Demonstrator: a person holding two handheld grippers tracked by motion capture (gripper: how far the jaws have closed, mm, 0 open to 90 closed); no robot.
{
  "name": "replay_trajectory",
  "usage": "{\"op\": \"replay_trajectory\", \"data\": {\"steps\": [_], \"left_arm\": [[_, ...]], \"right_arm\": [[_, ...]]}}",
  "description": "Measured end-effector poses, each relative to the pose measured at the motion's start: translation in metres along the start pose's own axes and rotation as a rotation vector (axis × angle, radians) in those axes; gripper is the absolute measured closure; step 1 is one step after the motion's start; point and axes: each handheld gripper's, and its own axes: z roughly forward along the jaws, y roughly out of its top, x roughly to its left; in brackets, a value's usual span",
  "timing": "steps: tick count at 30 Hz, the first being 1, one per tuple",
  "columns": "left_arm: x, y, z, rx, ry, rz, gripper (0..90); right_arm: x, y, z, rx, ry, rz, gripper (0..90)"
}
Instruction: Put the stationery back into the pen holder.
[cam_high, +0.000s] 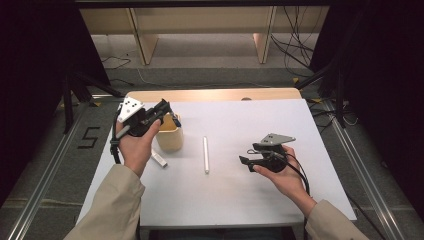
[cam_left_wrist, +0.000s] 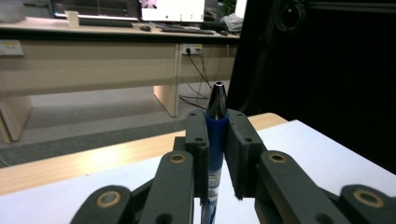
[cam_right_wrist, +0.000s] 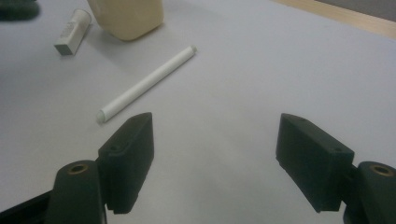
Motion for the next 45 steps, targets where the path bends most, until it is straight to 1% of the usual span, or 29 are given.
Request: {"op": "replay_trajectory", "data": {"steps": [2, 3, 4, 5, 6, 8, 11, 13, 16, 18, 21, 23, 28, 29, 30, 33, 35, 36, 37, 38, 39, 41, 42, 45], "left_arm": [[0.003, 0.002, 0.000, -0.012, 0.023, 0.002, 80.0], [0.004, 0.002, 0.000, -0.015, 0.033, 0.006, 80.0], [0.006, 0.002, 0.000, -0.017, 0.052, 0.013, 79.9], [0.007, 0.002, 0.000, -0.019, 0.062, 0.011, 79.9], [0.008, 0.001, 0.001, -0.016, 0.073, 0.015, 79.9], [0.009, -0.003, 0.003, -0.006, 0.101, 0.035, 79.9], [0.010, -0.010, 0.009, 0.020, 0.106, 0.035, 79.8], [0.008, -0.018, 0.013, 0.046, 0.108, 0.042, 79.7], [0.007, -0.029, 0.020, 0.086, 0.110, 0.041, 78.7], [0.005, -0.034, 0.023, 0.104, 0.119, 0.046, 74.4], [0.001, -0.036, 0.024, 0.105, 0.127, 0.068, 67.8], [-0.001, -0.035, 0.023, 0.092, 0.126, 0.077, 66.0], [-0.011, -0.034, 0.017, 0.082, 0.124, 0.102, 60.5], [-0.013, -0.034, 0.015, 0.081, 0.120, 0.109, 59.3], [-0.016, -0.034, 0.014, 0.077, 0.116, 0.108, 58.0], [-0.026, -0.038, 0.010, 0.090, 0.095, 0.116, 54.7], [-0.033, -0.042, 0.009, 0.119, 0.070, 0.126, 51.0], [-0.036, -0.045, 0.010, 0.136, 0.057, 0.120, 48.8], [-0.039, -0.048, 0.010, 0.157, 0.046, 0.123, 46.7], [-0.042, -0.051, 0.011, 0.166, 0.038, 0.121, 45.1], [-0.045, -0.055, 0.012, 0.184, 0.032, 0.130, 43.9], [-0.050, -0.061, 0.014, 0.211, 0.027, 0.137, 40.8], [-0.052, -0.064, 0.015, 0.227, 0.017, 0.138, 39.7], [-0.057, -0.074, 0.017, 0.267, 0.002, 0.138, 37.6]], "right_arm": [[-0.001, -0.001, 0.000, 0.004, -0.004, -0.004, 28.4], [-0.001, -0.001, -0.001, 0.003, -0.004, 0.003, 28.4], [-0.001, -0.002, -0.001, 0.003, -0.003, 0.005, 28.4], [-0.001, -0.002, -0.001, 0.005, -0.003, 0.003, 28.4], [-0.002, -0.002, -0.001, 0.005, -0.003, 0.004, 28.4], [-0.002, -0.003, -0.001, 0.005, -0.004, 0.006, 28.4], [-0.002, -0.003, 0.000, 0.008, -0.004, 0.008, 28.4], [-0.002, -0.004, 0.000, 0.008, -0.004, 0.006, 28.4], [-0.002, -0.004, 0.000, 0.006, -0.004, 0.010, 28.3], [-0.003, -0.004, 0.000, 0.008, -0.003, 0.010, 28.2], [-0.003, -0.004, 0.000, 0.009, -0.006, 0.009, 28.2], [-0.003, -0.004, 0.000, 0.012, -0.008, 0.008, 28.1], [-0.003, -0.005, 0.000, 0.013, -0.007, 0.013, 28.1], [-0.003, -0.005, 0.000, 0.013, -0.008, 0.013, 28.2], [-0.003, -0.005, 0.000, 0.015, -0.008, 0.011, 28.1], [-0.003, -0.005, 0.000, 0.017, -0.007, 0.011, 28.1], [-0.003, -0.005, 0.000, 0.017, -0.008, 0.012, 28.2], [-0.004, -0.005, 0.000, 0.016, -0.008, 0.011, 28.2], [-0.004, -0.005, 0.000, 0.017, -0.010, 0.013, 28.2], [-0.004, -0.005, 0.000, 0.017, -0.010, 0.014, 28.2], [-0.004, -0.005, 0.000, 0.018, -0.010, 0.014, 28.2], [-0.004, -0.005, 0.000, 0.018, -0.010, 0.017, 28.2], [-0.004, -0.006, 0.000, 0.019, -0.010, 0.018, 28.2], [-0.005, -0.006, 0.000, 0.023, -0.010, 0.020, 28.2]]}}
